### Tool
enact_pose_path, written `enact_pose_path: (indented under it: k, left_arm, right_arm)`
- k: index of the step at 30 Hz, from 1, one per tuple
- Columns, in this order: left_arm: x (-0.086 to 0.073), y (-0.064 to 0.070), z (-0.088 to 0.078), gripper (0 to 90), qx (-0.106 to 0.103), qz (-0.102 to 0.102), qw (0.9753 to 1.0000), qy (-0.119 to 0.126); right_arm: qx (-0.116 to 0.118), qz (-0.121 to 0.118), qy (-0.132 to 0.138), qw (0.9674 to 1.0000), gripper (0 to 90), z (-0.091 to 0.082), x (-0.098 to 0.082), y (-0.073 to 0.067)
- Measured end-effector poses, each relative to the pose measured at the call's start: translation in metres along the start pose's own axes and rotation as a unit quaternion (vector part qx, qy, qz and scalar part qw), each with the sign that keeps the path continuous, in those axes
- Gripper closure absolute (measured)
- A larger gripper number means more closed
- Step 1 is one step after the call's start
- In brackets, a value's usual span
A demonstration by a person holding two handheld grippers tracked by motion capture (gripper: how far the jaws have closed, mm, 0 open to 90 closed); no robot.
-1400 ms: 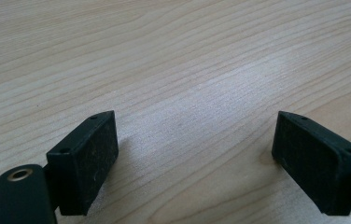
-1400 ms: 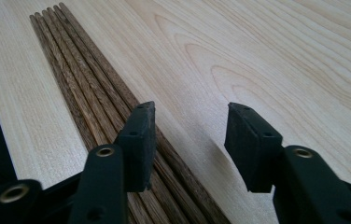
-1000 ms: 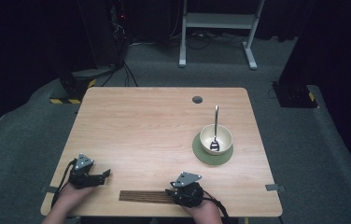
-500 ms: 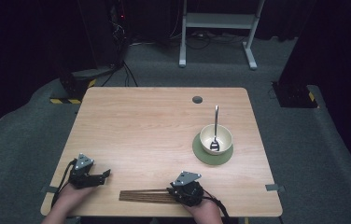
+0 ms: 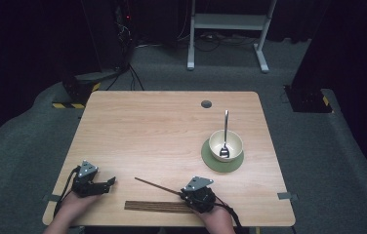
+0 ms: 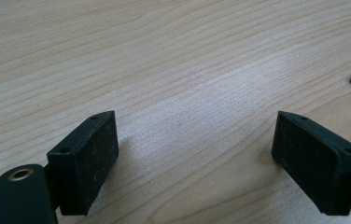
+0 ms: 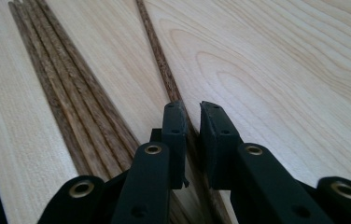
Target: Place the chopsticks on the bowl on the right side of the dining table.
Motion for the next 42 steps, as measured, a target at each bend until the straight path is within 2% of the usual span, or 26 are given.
enact_pose_path:
  k: [14, 17, 25, 27, 32, 33, 37, 42]
  left_arm:
    - [0.0, 0.0, 0.0, 14.7, -0.001, 0.0, 1.0, -0.001]
    - [0.0, 0.0, 0.0, 14.7, -0.001, 0.0, 1.0, 0.0]
    - [0.0, 0.0, 0.0, 14.7, -0.001, 0.001, 1.0, 0.0]
    - [0.0, 0.0, 0.0, 14.7, -0.001, 0.001, 1.0, -0.001]
    - [0.0, 0.0, 0.0, 14.7, 0.0, 0.0, 1.0, 0.0]
    - [0.0, 0.0, 0.0, 14.7, 0.0, 0.0, 1.0, 0.0]
    - [0.0, 0.0, 0.0, 14.8, 0.0, 0.0, 1.0, 0.0]
    - [0.0, 0.0, 0.0, 14.8, 0.0, 0.0, 1.0, 0.0]
  right_arm:
    - [-0.043, 0.029, 0.006, 0.9986, 81.3, -0.007, -0.005, 0.025]
    - [-0.044, 0.032, 0.005, 0.9985, 80.4, -0.008, -0.006, 0.029]
    - [-0.048, 0.004, 0.003, 0.9988, 70.8, -0.006, -0.005, 0.023]
    - [-0.05, 0.0, 0.005, 0.9988, 70.8, -0.006, -0.005, 0.022]
    - [-0.049, 0.002, 0.007, 0.9988, 73.1, -0.006, -0.005, 0.023]
    - [-0.051, 0.001, 0.007, 0.9987, 76.8, -0.006, -0.005, 0.024]
    - [-0.051, 0.007, 0.007, 0.9986, 81.8, -0.006, -0.005, 0.026]
    - [-0.053, 0.004, 0.003, 0.9986, 83.0, -0.007, -0.005, 0.026]
Point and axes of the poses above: each handheld gripper's, and its own axes: z roughly forward along the jaws, x roughly out of its top, y roughly to its right, the point moved 6 cm from there along z, roughly forward along the jaws, and after that the axes turned 6 degrees about y, right-handed, at the moved point
